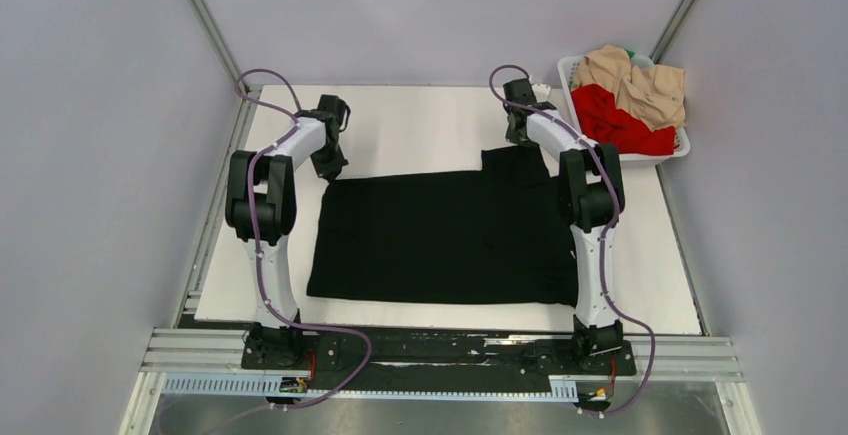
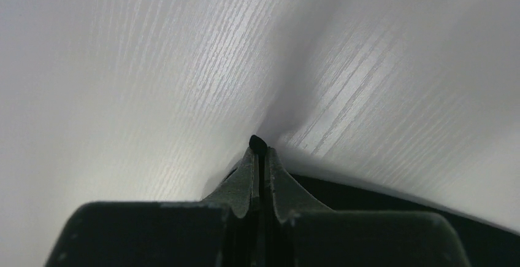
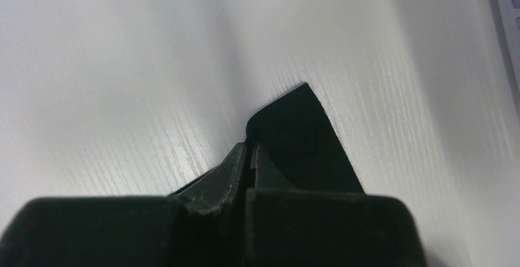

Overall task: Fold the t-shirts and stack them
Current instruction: Fold the other side of the tshirt into a rectangle

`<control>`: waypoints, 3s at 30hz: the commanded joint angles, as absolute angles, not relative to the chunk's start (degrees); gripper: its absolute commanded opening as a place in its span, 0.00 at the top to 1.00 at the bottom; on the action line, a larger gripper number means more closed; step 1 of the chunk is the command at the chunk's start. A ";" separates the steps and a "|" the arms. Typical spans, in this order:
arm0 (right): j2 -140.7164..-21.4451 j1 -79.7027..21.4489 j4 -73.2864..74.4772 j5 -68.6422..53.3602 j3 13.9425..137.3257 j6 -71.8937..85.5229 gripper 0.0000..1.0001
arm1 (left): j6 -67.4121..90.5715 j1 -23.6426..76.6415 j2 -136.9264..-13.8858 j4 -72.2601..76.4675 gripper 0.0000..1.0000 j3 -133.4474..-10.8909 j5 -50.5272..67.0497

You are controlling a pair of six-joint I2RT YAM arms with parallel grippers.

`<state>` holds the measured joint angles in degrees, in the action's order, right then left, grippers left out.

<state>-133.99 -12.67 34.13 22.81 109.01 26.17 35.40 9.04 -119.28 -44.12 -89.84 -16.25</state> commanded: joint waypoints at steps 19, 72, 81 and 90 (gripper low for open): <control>-92.99 -21.03 26.25 25.27 71.61 23.84 1.00 | 34.63 10.86 -99.59 -40.60 1.00 -74.88 -15.12; -45.40 -36.74 39.40 2.93 45.32 43.17 0.00 | 44.00 19.30 -67.90 -33.58 0.00 -49.00 0.13; -74.99 -36.57 37.17 13.28 50.13 46.52 0.00 | 41.83 20.83 -79.28 -28.61 0.00 -45.30 2.78; -75.16 -34.95 48.92 20.60 44.85 55.93 0.00 | 43.83 18.76 -80.50 -31.13 0.00 -42.19 -6.42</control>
